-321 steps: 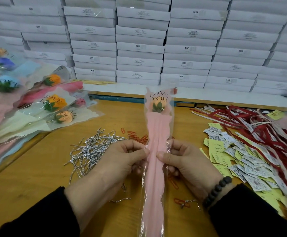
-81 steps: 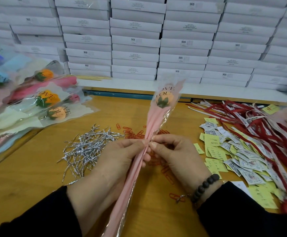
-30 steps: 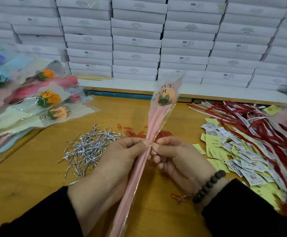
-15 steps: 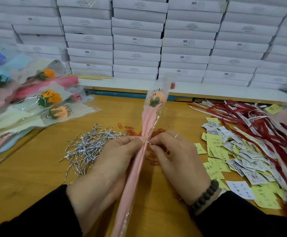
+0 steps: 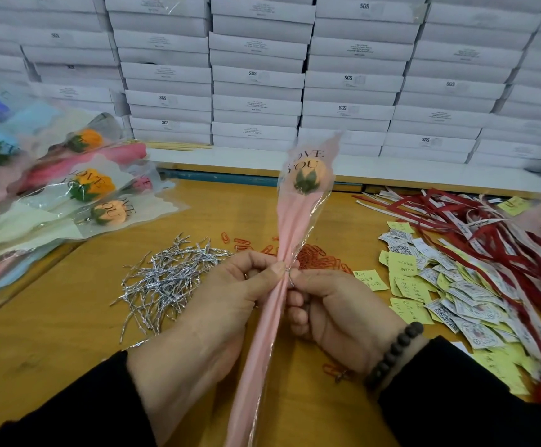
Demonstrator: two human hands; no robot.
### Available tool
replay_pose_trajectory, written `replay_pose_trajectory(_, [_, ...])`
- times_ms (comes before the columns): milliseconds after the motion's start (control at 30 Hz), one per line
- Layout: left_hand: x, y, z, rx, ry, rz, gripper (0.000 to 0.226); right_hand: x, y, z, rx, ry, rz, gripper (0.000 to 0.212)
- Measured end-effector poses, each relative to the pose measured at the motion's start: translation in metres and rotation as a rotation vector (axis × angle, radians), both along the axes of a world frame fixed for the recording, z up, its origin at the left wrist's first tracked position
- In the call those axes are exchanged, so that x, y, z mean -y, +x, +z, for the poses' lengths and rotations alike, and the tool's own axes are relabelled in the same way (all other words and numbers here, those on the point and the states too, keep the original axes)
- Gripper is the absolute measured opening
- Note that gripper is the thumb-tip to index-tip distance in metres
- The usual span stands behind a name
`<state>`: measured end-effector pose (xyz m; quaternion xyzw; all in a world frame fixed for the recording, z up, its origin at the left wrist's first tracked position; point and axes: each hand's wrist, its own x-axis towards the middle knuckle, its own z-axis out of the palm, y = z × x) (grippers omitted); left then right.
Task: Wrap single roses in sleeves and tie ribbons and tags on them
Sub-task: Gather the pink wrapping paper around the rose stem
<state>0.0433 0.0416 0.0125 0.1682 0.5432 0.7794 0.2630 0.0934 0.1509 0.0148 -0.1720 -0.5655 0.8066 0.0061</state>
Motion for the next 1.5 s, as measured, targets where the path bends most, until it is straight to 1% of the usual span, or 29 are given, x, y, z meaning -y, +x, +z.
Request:
replay_pose_trajectory(100, [-0.001, -0.002, -0.002, -0.019, 0.012, 0.047, 0.002, -0.001, 0.000, -0.002, -0.002, 0.037, -0.015, 0.027])
replay_pose_trajectory(233, [-0.003, -0.001, -0.002, -0.028, -0.024, 0.073, 0.004, -0.004, 0.000, 0.000, -0.002, 0.088, -0.122, 0.017])
replay_pose_trajectory(367, [-0.003, -0.004, -0.005, -0.036, -0.012, 0.052, 0.009, -0.004, 0.001, -0.001, -0.063, 0.333, -0.224, 0.016])
replay_pose_trajectory(433, [-0.003, -0.005, -0.007, -0.030, -0.010, 0.065, 0.008, -0.002, 0.002, 0.000, -0.092, 0.424, -0.242, 0.016])
replay_pose_trajectory(600, [-0.001, -0.007, -0.005, -0.029, -0.014, 0.102, 0.006, 0.005, 0.002, 0.000, -0.175, 0.575, -0.151, 0.024])
replay_pose_trajectory(733, [0.000, -0.006, -0.004, -0.014, -0.021, 0.131, 0.013, 0.005, 0.003, 0.001, -0.220, 0.792, -0.059, 0.033])
replay_pose_trajectory(833, [0.001, -0.005, -0.003, -0.030, -0.042, 0.147, 0.012, 0.005, 0.004, 0.002, -0.253, 0.991, -0.062, 0.036])
replay_pose_trajectory(867, [0.000, -0.004, -0.003, -0.034, -0.047, 0.154, 0.013, 0.004, 0.005, 0.002, -0.250, 1.016, -0.078, 0.035])
replay_pose_trajectory(967, [-0.001, -0.004, -0.003, -0.035, -0.064, 0.149, 0.014, -0.002, 0.002, 0.001, -0.228, 0.971, -0.187, 0.030])
replay_pose_trajectory(1067, [0.000, -0.003, -0.001, -0.045, -0.070, 0.126, 0.014, -0.010, -0.001, 0.000, -0.195, 0.830, -0.266, 0.030])
replay_pose_trajectory(1167, [0.001, -0.003, 0.001, -0.065, -0.078, 0.112, 0.012, -0.017, -0.003, -0.002, -0.167, 0.636, -0.274, 0.027])
replay_pose_trajectory(1300, [0.000, 0.001, 0.002, -0.107, -0.111, 0.094, 0.010, -0.024, -0.006, -0.005, -0.131, 0.435, -0.267, 0.034])
replay_pose_trajectory(1500, [-0.002, 0.005, 0.001, -0.096, -0.141, 0.033, 0.008, -0.033, -0.006, -0.004, -0.132, 0.221, -0.311, 0.040])
